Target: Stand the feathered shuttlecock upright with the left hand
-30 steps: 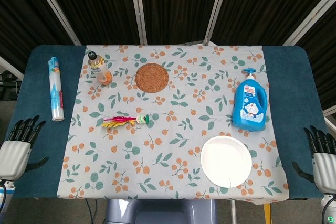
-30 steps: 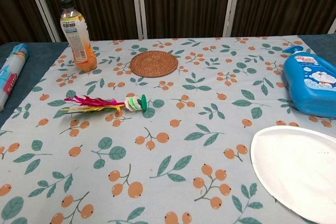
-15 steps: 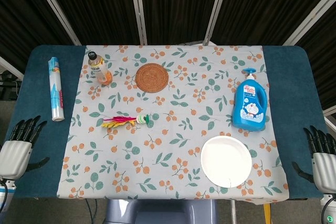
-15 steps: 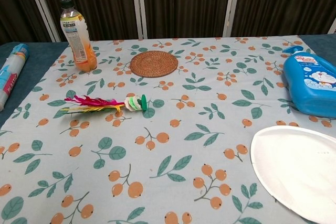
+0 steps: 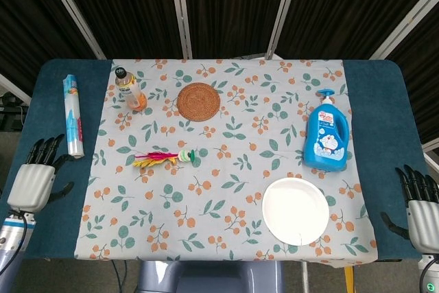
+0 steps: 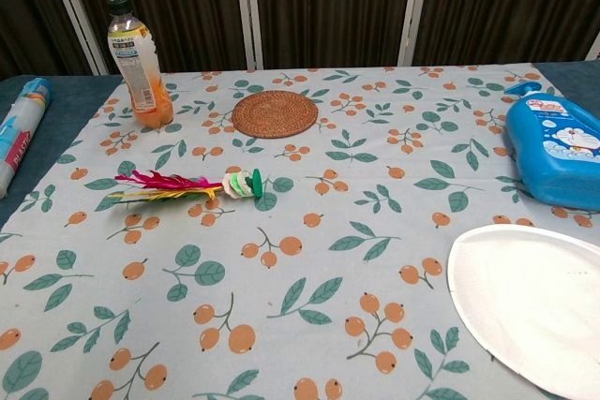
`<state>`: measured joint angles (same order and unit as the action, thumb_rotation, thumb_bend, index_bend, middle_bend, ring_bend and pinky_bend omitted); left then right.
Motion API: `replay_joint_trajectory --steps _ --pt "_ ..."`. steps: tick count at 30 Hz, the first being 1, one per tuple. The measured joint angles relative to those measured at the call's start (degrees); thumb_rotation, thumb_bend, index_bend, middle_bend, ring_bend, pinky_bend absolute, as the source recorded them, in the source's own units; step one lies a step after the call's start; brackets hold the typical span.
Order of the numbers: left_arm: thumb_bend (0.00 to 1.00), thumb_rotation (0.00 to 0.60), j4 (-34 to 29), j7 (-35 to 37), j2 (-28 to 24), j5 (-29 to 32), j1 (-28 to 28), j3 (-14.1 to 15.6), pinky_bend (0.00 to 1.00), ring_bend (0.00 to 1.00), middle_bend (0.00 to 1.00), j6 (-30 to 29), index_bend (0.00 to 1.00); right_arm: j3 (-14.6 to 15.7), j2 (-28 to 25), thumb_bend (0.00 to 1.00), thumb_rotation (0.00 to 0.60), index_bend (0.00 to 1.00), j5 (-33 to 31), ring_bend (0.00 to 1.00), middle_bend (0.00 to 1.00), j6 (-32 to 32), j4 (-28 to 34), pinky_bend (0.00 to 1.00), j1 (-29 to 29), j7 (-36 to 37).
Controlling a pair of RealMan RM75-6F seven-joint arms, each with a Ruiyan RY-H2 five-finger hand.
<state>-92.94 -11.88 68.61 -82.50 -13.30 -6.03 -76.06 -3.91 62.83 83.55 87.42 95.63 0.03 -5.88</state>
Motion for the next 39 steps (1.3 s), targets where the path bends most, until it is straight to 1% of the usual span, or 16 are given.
replay_joint_trajectory --steps 5,11,17,27,39 --pt "0.41 0.600 0.6 -3.4 2.9 6.4 -3.5 -2.6 0.00 0.00 0.00 4.9 0.43 0.0 -0.1 0.15 0.600 0.00 -0.2 0.00 0.00 -0.2 0.0 0.00 0.0 0.3" --pt "0.42 0.600 4.2 -8.7 8.5 10.5 -7.8 -4.1 0.00 0.00 0.00 8.8 0.47 0.0 -0.2 0.15 0.600 0.00 -0.2 0.00 0.00 -0.5 0.0 0.00 0.1 0.7" --pt "0.42 0.600 8.0 -13.0 13.3 14.1 -11.4 -5.2 0.00 0.00 0.00 11.4 0.47 0.0 -0.3 0.15 0.600 0.00 -0.2 0.00 0.00 -0.5 0.1 0.00 0.1 0.8" --pt "0.42 0.600 12.8 -17.6 20.2 18.2 -15.0 -6.1 0.00 0.00 0.00 12.0 0.48 0.1 -0.4 0.15 0.600 0.00 -0.1 0.00 0.00 -0.5 0.1 0.00 0.0 1.1" --pt "0.41 0.600 17.7 -18.9 25.0 19.4 -16.6 -5.2 0.00 0.00 0.00 12.0 0.51 0.2 -0.5 0.15 0.600 0.00 -0.1 0.00 0.00 -0.4 0.2 0.00 0.0 1.3"
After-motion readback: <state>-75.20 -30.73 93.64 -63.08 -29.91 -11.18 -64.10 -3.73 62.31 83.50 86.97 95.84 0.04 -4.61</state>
